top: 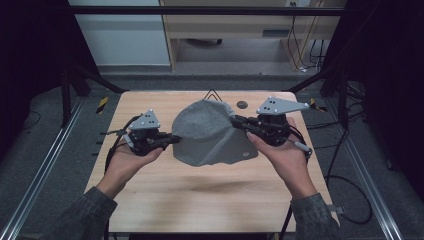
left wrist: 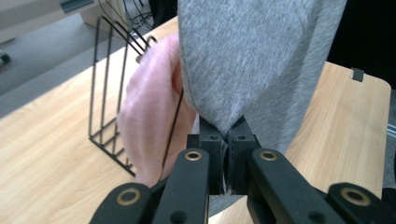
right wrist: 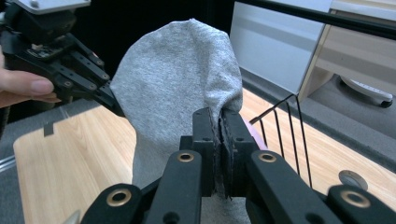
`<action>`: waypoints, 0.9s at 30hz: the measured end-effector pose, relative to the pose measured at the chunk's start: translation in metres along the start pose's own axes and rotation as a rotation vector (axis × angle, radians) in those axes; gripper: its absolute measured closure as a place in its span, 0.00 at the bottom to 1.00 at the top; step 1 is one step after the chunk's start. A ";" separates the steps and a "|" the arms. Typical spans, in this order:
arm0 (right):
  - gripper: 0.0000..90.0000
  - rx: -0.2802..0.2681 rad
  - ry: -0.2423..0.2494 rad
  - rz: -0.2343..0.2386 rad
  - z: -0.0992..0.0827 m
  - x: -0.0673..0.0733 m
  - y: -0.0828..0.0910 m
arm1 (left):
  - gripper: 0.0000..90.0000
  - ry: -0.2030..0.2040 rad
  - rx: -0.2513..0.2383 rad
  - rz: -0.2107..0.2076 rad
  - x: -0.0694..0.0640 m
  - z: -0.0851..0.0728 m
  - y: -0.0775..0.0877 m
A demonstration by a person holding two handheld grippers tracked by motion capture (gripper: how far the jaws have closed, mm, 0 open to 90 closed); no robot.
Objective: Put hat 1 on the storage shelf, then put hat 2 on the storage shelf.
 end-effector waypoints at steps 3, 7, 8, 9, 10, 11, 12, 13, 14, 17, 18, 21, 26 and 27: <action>0.95 -0.020 -0.011 -0.006 0.006 -0.003 0.001 | 0.97 -0.002 -0.007 0.020 0.006 0.015 0.010; 0.95 -0.049 -0.029 -0.009 0.020 -0.009 0.002 | 0.98 -0.009 -0.024 0.044 0.016 0.040 0.018; 0.95 -0.059 -0.032 -0.012 0.026 -0.013 0.001 | 0.98 -0.016 -0.019 0.047 0.018 0.044 0.019; 0.96 -0.064 -0.033 -0.015 0.029 -0.015 0.001 | 0.98 -0.023 -0.022 0.053 0.020 0.049 0.019; 0.96 -0.069 -0.038 -0.014 0.033 -0.018 -0.001 | 0.98 -0.027 -0.023 0.059 0.023 0.053 0.019; 0.96 -0.074 -0.043 -0.015 0.036 -0.021 -0.002 | 0.98 -0.028 -0.024 0.067 0.027 0.056 0.019; 0.96 -0.077 -0.048 -0.015 0.040 -0.024 -0.004 | 0.98 -0.028 -0.026 0.070 0.029 0.059 0.019; 0.96 -0.078 -0.052 -0.015 0.042 -0.027 -0.005 | 0.98 -0.027 -0.027 0.076 0.033 0.062 0.018; 0.96 -0.081 -0.058 -0.014 0.045 -0.030 -0.007 | 0.98 -0.025 -0.033 0.082 0.037 0.065 0.018; 0.95 -0.085 -0.078 -0.012 0.053 -0.040 -0.011 | 0.98 -0.043 -0.040 0.091 0.046 0.073 0.016; 0.95 -0.088 -0.079 -0.015 0.056 -0.043 -0.013 | 0.98 -0.042 -0.043 0.092 0.049 0.075 0.015; 0.96 -0.098 -0.087 -0.016 0.064 -0.052 -0.018 | 0.98 -0.040 -0.055 0.118 0.058 0.082 0.012; 0.95 -0.132 -0.095 -0.016 0.077 -0.059 -0.025 | 0.98 -0.018 -0.090 0.155 0.068 0.088 0.008; 0.96 -0.136 -0.091 -0.024 0.079 -0.061 -0.027 | 0.98 -0.020 -0.093 0.161 0.071 0.090 0.007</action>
Point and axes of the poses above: each handheld gripper's, and its own axes: y roughly backward along the jaws, z roughly out of its top, x roughly to its left, the point moved 4 cm from there along -y, roughly forward along the jaws, and after that the axes turned 9 degrees about -y, right-handed, at the moved point
